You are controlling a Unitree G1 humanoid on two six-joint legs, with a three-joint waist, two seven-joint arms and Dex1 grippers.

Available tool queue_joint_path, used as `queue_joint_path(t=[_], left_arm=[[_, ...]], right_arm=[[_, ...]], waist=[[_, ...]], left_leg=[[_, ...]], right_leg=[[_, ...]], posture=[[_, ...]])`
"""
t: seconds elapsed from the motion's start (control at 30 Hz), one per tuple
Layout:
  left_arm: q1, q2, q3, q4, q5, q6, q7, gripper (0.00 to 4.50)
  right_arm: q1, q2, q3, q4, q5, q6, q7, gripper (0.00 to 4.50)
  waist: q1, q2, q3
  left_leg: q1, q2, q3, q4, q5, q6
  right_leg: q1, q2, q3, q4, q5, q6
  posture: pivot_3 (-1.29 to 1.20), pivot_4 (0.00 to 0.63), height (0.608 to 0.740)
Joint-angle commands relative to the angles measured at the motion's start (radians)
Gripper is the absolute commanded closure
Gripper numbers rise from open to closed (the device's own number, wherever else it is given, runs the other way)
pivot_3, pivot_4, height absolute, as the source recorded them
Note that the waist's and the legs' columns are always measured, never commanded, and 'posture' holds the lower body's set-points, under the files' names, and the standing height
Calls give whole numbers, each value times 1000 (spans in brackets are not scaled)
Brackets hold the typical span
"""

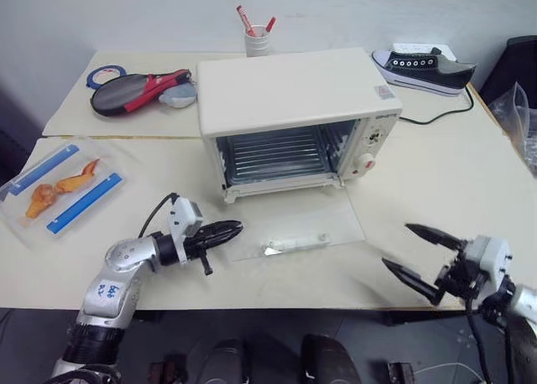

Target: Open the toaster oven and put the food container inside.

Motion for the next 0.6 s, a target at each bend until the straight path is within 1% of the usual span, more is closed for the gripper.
queue_joint_path(t=[0.03, 0.1, 0.13, 0.17, 0.23, 0.3, 0.33, 0.47, 0.53, 0.6], left_arm=[[121, 11, 229, -115, -126, 13, 57, 2720], [241, 17, 389, -158, -191, 36, 84, 2070], [302, 16, 466, -171, -215, 38, 90, 1823], [369, 11, 548, -180, -249, 48, 97, 1455], [467, -1, 669, -178, -281, 47, 105, 886], [539, -16, 786, -135, -329, 49, 115, 245], [562, -20, 832, -111, -353, 54, 125, 28], [615, -34, 982, 16, -431, 115, 224, 28], [621, -25, 1012, 47, -464, 169, 274, 28], [590, 17, 1039, 51, -528, 254, 366, 28]], right_arm=[[-94, 1, 76, -55, 34, 40, 17, 0], [-166, 21, 130, -49, 34, 49, 26, 0], [-196, 33, 153, -44, 38, 56, 29, 0], [-228, 48, 179, -35, 33, 50, 36, 0], [-272, 76, 214, -23, 33, 46, 45, 0], [-309, 106, 243, -13, 36, 41, 57, 0], [-323, 118, 254, -10, 39, 41, 63, 0], [-375, 170, 311, -12, 31, 17, 94, 0], [-387, 185, 324, -8, 13, -12, 105, 0], [-385, 192, 324, 1, -5, -45, 110, 0]], waist=[[1, -1, 0], [1, -1, 1], [-1, -1, 1], [0, -2, 1], [0, -2, 1], [4, -3, 1], [8, -3, 1], [14, -4, 1], [14, -5, 0], [16, -6, 0]], left_leg=[[-1, 1, -1, 0, 0, -1], [-2, 3, -2, 1, -1, -2], [-2, 4, -2, 1, -2, -2], [-3, 4, -1, 1, -2, -2], [-3, 4, -1, 1, -3, -1], [-3, 3, 0, 2, -5, 1], [-3, 2, 0, 3, -5, 2], [-4, 0, -1, 5, -9, 5], [-3, 1, 0, 5, -10, 4], [-4, 3, -1, 5, -11, 3]], right_leg=[[0, 0, 0, 0, 0, -1], [-1, 0, 0, -1, -1, -2], [-1, 0, 0, -2, -1, -2], [-1, 0, -1, -3, -1, -2], [-1, 0, -3, -4, -1, -2], [-1, 0, -3, -3, -1, -2], [-1, 0, -4, -4, -1, -2], [-1, -3, 0, -7, -1, -2], [-1, -3, 3, -7, -1, -2], [-2, -3, 4, -7, -1, -2]], posture=[[0, 150, 740], [0, 150, 740], [0, 150, 740], [0, 150, 740], [0, 150, 740], [0, 150, 740], [0, 150, 740], [0, 150, 740], [0, 150, 740], [0, 150, 740]])
